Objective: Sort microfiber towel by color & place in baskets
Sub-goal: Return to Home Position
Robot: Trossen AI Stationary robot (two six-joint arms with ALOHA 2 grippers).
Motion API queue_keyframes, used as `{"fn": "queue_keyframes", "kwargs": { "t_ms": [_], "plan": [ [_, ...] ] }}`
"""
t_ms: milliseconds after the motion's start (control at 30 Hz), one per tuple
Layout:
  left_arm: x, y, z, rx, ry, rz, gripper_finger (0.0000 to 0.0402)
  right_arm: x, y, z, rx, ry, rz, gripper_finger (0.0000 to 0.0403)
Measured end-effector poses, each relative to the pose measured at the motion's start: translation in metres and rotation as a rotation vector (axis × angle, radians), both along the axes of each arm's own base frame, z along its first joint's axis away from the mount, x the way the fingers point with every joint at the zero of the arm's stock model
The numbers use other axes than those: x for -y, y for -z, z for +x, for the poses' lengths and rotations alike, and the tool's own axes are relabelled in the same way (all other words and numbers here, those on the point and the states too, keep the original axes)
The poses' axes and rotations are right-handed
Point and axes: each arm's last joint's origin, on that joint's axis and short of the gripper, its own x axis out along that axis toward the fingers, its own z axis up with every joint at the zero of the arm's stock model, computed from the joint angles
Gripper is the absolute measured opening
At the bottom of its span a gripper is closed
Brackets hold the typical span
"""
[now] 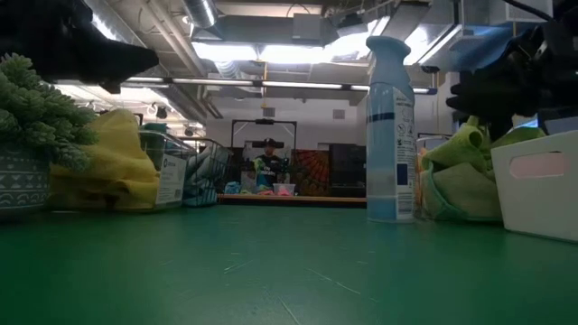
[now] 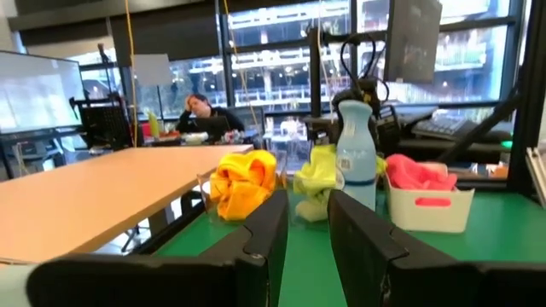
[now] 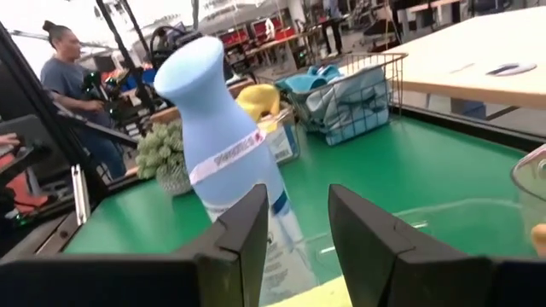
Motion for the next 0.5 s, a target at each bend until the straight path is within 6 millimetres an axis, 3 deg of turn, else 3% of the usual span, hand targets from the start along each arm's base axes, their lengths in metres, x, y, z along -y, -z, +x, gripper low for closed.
{"fn": "queue_keyframes", "kwargs": {
  "t_ms": [500],
  "plan": [
    [-0.0004, -0.008, -0.0086, 0.105, 0.0, -0.005, 0.0082, -0.0001, -0.0067, -0.0055, 0.085, -0.01, 0.005, 0.0127]
  ]
}}
